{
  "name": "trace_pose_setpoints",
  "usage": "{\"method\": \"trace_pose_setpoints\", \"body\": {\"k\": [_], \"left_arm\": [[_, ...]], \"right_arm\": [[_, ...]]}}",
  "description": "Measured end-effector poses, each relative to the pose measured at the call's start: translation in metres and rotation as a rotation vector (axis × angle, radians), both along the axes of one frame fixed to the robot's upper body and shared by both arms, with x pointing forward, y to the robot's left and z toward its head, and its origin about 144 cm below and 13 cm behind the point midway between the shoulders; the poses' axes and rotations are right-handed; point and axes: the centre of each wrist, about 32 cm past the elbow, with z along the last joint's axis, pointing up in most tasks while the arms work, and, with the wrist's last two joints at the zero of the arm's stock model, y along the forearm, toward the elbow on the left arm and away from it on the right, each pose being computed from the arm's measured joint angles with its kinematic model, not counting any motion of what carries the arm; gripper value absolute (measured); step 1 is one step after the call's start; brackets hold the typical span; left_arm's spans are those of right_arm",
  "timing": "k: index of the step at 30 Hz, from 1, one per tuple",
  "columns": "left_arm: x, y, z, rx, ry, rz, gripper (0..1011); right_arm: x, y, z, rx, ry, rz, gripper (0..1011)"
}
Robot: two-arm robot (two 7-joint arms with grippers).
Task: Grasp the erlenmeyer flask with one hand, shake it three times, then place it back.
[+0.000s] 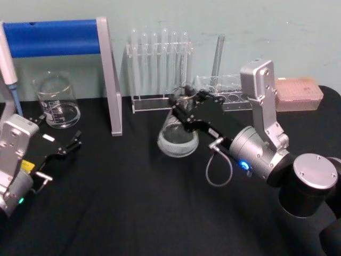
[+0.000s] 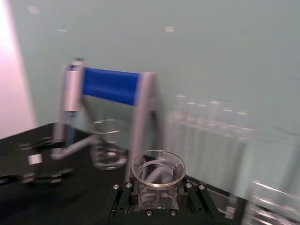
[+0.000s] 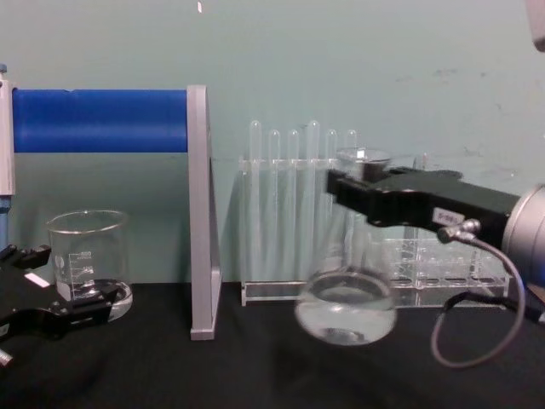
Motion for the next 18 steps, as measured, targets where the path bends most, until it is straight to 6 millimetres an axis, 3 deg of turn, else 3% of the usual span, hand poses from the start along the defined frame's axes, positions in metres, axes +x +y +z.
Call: {"method": "trace_pose_setpoints", "body": {"k": [18], "left_arm": [[0.0, 0.0, 0.0, 0.0, 0.0, 0.0, 1001]], "right_arm": [[-0.0026, -0.0028, 0.0037, -0.007, -0.008, 0.518, 449]]}}
